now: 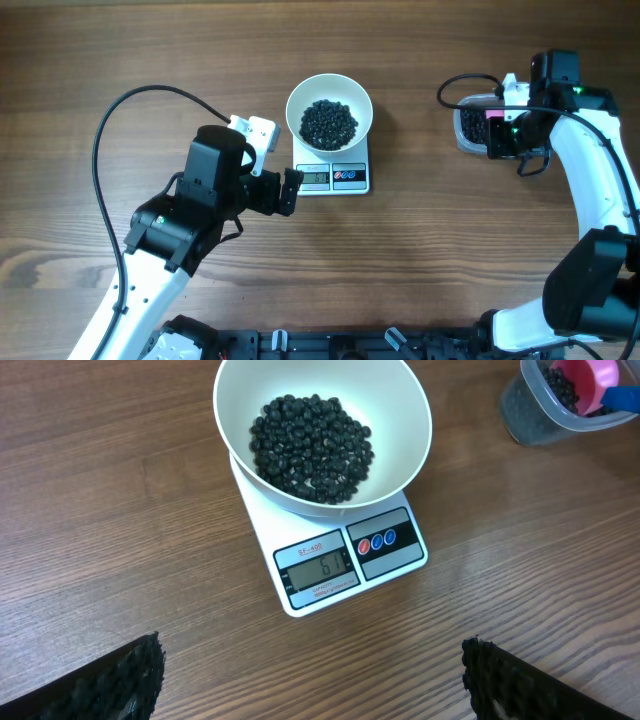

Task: Scoop item into bowl and weigh 150g on scale
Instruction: 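Drag the scoop through the beans to fill it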

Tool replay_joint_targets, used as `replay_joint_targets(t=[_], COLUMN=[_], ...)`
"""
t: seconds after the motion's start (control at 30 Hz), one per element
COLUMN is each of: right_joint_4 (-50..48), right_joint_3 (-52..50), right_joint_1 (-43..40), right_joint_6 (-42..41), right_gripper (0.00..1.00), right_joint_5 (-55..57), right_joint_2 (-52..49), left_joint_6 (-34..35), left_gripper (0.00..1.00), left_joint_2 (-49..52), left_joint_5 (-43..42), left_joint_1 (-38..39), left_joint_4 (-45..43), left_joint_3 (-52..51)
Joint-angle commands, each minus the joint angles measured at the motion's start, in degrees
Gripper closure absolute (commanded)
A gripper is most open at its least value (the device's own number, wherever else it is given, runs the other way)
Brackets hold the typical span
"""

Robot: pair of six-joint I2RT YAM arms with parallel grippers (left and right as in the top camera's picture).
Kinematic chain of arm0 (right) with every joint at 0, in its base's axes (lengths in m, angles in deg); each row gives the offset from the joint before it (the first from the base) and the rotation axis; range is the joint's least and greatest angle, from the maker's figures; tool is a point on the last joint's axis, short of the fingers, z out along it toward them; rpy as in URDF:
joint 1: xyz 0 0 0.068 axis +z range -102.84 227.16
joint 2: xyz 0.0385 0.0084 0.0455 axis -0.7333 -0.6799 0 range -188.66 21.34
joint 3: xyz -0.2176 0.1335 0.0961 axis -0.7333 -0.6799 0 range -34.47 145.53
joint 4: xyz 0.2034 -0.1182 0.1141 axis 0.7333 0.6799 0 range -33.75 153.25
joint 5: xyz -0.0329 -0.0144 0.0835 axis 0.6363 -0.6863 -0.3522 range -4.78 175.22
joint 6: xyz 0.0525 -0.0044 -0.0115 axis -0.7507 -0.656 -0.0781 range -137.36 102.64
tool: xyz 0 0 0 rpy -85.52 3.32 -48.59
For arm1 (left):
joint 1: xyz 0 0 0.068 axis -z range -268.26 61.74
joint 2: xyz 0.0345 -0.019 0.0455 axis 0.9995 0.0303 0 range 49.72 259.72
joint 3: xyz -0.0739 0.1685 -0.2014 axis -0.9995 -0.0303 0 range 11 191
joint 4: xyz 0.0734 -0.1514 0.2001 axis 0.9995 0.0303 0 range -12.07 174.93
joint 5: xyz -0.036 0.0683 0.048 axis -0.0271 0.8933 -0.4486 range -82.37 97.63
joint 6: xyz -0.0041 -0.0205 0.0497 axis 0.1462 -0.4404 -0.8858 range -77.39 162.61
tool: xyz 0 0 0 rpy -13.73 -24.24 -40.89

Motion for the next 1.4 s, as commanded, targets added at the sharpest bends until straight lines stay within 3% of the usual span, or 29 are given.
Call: replay_joint_targets(t=[0.0, 0.3, 0.87, 1.37], right_joint_4=[0.79, 0.94, 0.83, 2.03], right_joint_3=[0.26, 0.26, 0.26, 0.26], right_joint_1=[-1.33, -5.68, -10.91, -12.96], right_joint_6=[1.27, 10.14, 11.06, 10.97], right_gripper=[0.96, 0.96, 0.96, 0.96], right_joint_5=[-4.02, -16.55, -24.68, -24.11], right_joint_2=[0.35, 0.35, -1.22, -2.1], left_joint_6=[0.35, 0.35, 0.35, 0.35], left_gripper=[0.0, 0.0, 0.0, 0.0], left_joint_2=[0.13, 0.13, 0.13, 0.13], left_joint_5=[0.57, 0.57, 0.57, 0.57], left_joint_1=[0.17, 0.17, 0.17, 0.17], left_joint_4=[0.02, 0.02, 0.02, 0.02], left_joint_3=[0.28, 0.28, 0.28, 0.28])
